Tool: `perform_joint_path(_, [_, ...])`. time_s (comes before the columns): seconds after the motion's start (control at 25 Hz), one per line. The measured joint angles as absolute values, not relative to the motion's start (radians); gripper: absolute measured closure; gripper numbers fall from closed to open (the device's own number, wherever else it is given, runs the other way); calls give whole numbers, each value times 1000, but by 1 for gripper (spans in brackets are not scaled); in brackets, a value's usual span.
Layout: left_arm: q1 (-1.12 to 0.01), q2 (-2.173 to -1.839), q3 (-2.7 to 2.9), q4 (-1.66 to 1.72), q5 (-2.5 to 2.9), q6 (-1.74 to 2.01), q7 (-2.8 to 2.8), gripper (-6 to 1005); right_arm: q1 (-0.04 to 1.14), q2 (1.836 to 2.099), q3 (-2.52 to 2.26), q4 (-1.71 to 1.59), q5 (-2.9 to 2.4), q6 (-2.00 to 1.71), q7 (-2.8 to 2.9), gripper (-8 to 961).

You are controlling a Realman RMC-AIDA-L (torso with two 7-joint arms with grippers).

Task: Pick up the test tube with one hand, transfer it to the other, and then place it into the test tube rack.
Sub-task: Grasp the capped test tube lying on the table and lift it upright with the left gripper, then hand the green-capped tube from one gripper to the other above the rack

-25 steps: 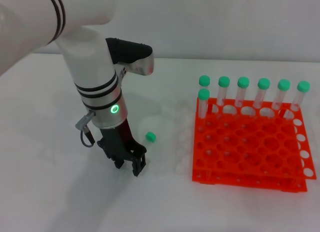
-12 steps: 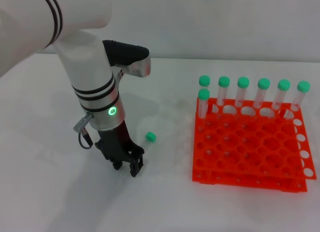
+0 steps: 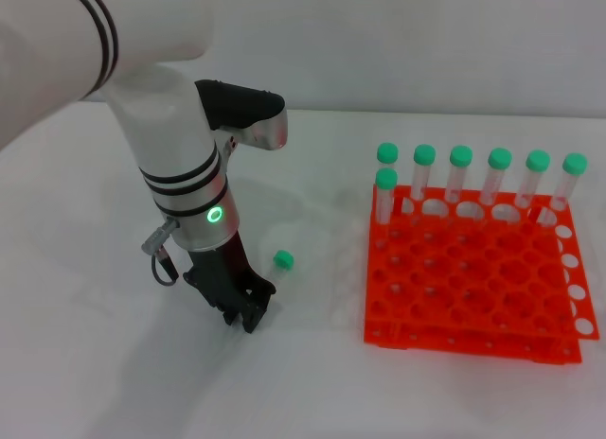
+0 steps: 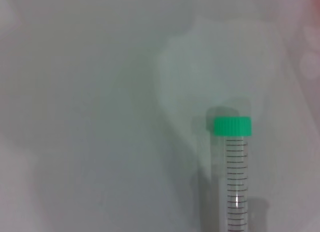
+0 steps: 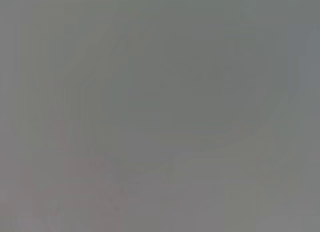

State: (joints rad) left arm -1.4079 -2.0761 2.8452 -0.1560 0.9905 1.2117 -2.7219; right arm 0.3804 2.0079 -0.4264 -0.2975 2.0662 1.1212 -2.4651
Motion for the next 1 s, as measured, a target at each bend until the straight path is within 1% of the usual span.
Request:
perform_joint_path(0.12, [-1408, -2077, 2845, -153, 990, 1206, -2721, 806, 380, 2008, -426, -298, 2066, 1121, -2465, 257])
perform_joint_path(0.52, [-1445, -2070, 2845, -230, 981, 1134, -2687, 805, 379, 2008, -426, -298, 2066, 1121, -2465, 264])
perform_joint_path(0.72, [-1454, -2067, 2844, -275, 894, 988, -2639, 805, 379, 2008, -426, -298, 2066, 1121, -2463, 267])
perform_joint_path(0.84, [-1434, -2068, 2844, -300, 793, 895, -2580, 805, 379, 2008, -426, -298, 2066, 1119, -2459, 270])
perform_joint_path(1.0, [-1371, -2066, 2844, -313, 595, 777, -2444, 805, 379, 2008, -425, -298, 2066, 1117, -2454, 273])
